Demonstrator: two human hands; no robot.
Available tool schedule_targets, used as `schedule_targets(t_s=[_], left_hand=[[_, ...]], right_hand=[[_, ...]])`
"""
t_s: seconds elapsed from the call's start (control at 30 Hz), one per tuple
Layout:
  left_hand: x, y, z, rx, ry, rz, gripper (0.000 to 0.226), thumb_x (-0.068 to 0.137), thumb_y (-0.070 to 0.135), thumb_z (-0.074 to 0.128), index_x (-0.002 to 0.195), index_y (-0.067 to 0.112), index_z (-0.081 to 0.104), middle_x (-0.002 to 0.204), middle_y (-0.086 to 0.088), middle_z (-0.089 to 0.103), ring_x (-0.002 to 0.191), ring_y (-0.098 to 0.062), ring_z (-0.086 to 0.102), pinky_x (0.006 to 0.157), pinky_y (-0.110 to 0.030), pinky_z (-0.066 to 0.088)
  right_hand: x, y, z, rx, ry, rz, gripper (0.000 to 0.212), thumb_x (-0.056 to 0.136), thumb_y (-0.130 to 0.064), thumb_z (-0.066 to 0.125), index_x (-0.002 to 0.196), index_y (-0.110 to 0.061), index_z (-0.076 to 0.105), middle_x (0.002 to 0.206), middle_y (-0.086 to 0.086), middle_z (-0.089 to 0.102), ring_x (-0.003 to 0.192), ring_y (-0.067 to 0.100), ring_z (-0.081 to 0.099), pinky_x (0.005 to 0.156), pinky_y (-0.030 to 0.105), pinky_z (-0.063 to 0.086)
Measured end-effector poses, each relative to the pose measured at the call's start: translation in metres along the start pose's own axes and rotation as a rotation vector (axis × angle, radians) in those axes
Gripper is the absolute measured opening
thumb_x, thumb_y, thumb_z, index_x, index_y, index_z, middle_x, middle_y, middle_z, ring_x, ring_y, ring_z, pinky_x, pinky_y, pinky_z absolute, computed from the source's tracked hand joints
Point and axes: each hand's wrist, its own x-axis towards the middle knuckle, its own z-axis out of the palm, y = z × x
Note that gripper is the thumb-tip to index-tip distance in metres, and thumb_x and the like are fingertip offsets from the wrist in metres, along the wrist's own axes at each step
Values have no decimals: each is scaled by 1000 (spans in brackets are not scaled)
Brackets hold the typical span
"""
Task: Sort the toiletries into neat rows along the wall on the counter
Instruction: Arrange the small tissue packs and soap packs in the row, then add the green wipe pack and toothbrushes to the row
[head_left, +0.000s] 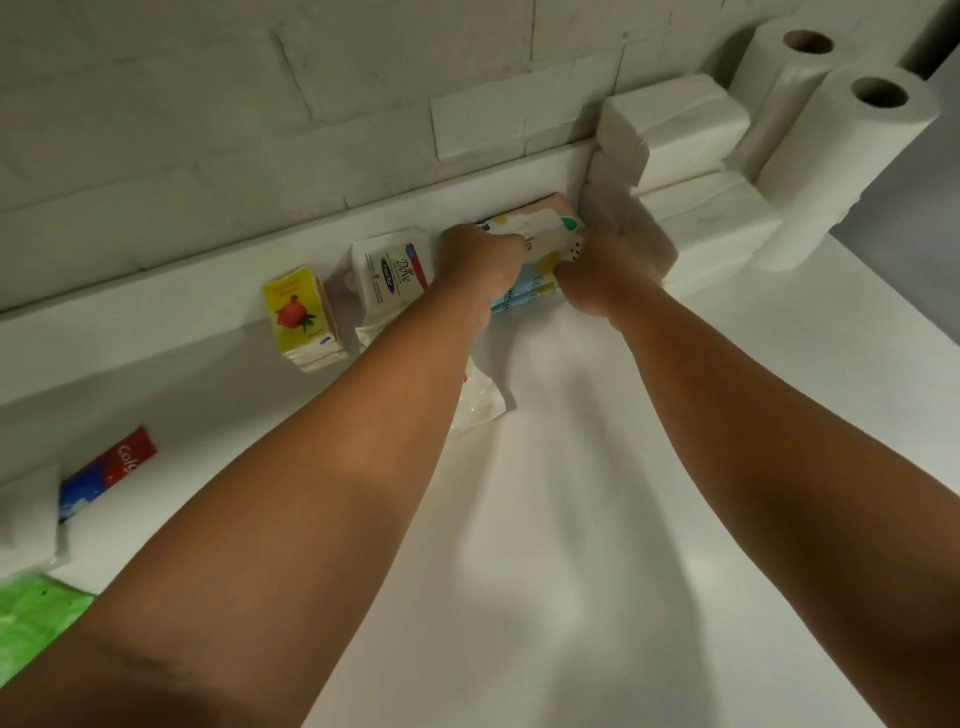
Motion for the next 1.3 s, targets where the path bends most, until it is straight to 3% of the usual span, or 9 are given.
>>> schedule_targets(t_s=[0.1,0.27,0.4,0.5,0.67,0.8,0.93,1.17,1.3], left_hand=[[-17,-1,-11,47,58,103,20,94,30,60,104,16,50,90,1,59,74,-10,58,50,-19,40],[-58,-12,-46,54,143,325,48,95,31,59,141,18,51,141,-1,57,125,-16,56,101,-25,46],[-95,-37,-83,-52,217,416,35,93,21,61,128,18,62,128,4,66,113,-9,63,97,-22,48],[-121,-62,-117,-58,293,455,31,91,16,61,121,14,65,119,2,69,105,-13,65,98,-28,51],[-162,-113,-174,-104,337,479,25,91,13,62,116,15,67,111,8,70,101,-7,65,94,-23,51],[-191,-167,-221,-62,408,420,25,93,15,63,117,18,65,111,9,68,96,-8,63,92,-29,53],[-223,-219,-263,-5,469,341,25,93,18,63,118,20,66,112,10,69,99,-8,66,90,-37,55],[-269,-299,-329,180,447,204,31,97,21,61,128,21,62,122,9,66,108,-10,62,94,-26,50],[-281,-339,-361,303,439,187,34,95,20,64,129,19,63,126,2,65,116,-17,59,97,-30,48]], right_hand=[[-15,-5,-7,-10,-38,2,13,90,-27,52,101,-34,51,87,-7,59,81,14,54,56,24,37],[-60,-35,-30,114,19,-121,40,99,-29,48,136,-14,49,126,9,60,112,26,59,87,29,46],[-103,-73,-33,280,138,-279,36,96,-26,53,130,-13,58,126,9,63,112,22,61,87,16,39],[-141,-103,-26,356,123,-371,35,95,-26,53,126,-13,62,127,4,65,118,19,58,98,20,40],[-204,-145,-4,422,43,-504,25,93,-19,55,115,-13,67,114,4,69,107,18,61,88,20,42],[-254,-176,26,408,-91,-566,35,96,-26,55,129,-16,59,129,2,62,120,17,55,99,26,42],[-304,-201,58,408,-169,-606,38,95,-26,58,131,-14,58,134,0,59,124,14,53,104,22,37],[-379,-232,124,319,-326,-644,39,94,-25,60,131,-15,59,134,0,59,124,14,53,100,10,28],[-415,-245,160,264,-396,-651,44,89,-27,65,130,-12,59,129,4,61,119,18,56,103,22,38]])
